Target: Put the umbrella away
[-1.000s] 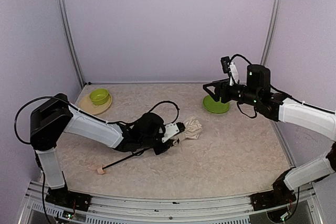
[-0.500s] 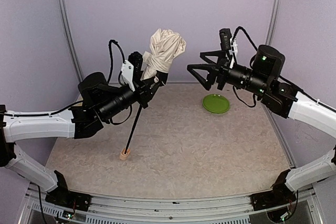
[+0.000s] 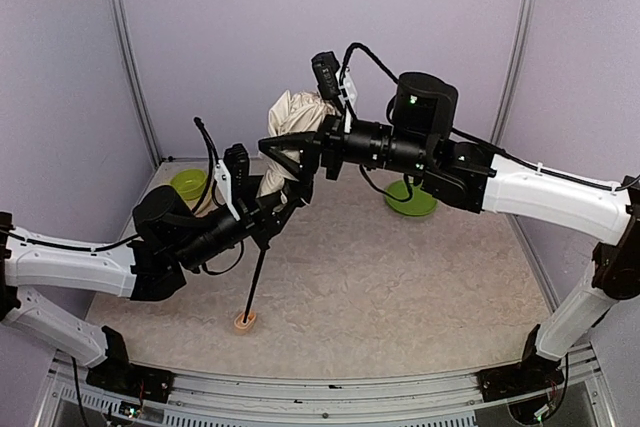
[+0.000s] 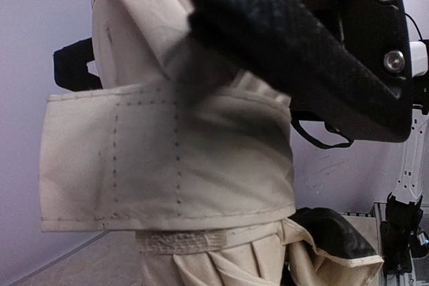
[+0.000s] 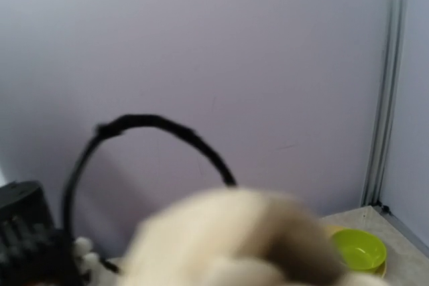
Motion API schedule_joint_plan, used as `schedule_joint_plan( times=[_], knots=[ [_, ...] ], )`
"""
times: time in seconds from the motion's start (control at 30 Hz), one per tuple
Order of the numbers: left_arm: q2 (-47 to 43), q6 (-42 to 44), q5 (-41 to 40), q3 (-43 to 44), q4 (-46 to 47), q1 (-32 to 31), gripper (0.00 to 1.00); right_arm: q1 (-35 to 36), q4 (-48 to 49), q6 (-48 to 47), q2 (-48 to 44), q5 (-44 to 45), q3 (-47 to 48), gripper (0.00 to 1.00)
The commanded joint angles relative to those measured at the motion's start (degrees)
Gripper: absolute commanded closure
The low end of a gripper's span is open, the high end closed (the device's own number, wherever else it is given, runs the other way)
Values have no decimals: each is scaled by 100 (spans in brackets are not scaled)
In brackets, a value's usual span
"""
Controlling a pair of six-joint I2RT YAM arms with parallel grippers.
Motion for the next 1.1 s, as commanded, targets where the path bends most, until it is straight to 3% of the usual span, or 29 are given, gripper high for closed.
schedule_joint_plan(
  times=[0.0, 0.17, 0.33, 0.57, 0.87, 0.97, 1.07],
  knots=[
    [-344, 524, -282, -16, 828, -388, 100, 77, -109, 449, 44, 750, -17, 5],
    [-169, 981, -2085, 209, 555, -701, 100, 433, -114, 738, 232, 1801, -29, 10],
    [-85, 1364, -2903, 83, 854, -934, 100, 661, -87, 1152, 375, 2823, -40, 9],
    [-277, 1438, -2982, -79, 987, -996, 100, 849, -274, 1199, 617, 2898, 65, 10],
    [-187, 1525, -3220, -9, 947, -926, 100, 1010, -422, 1024, 655, 2795, 80, 4],
    [-194, 1380, -3147, -9, 911, -848, 100, 1010, -420, 885, 592, 2871, 32, 18],
    [-225, 1259, -2881, -2, 858, -797, 100, 971, -181, 721, 449, 2767, -105, 52]
  ],
)
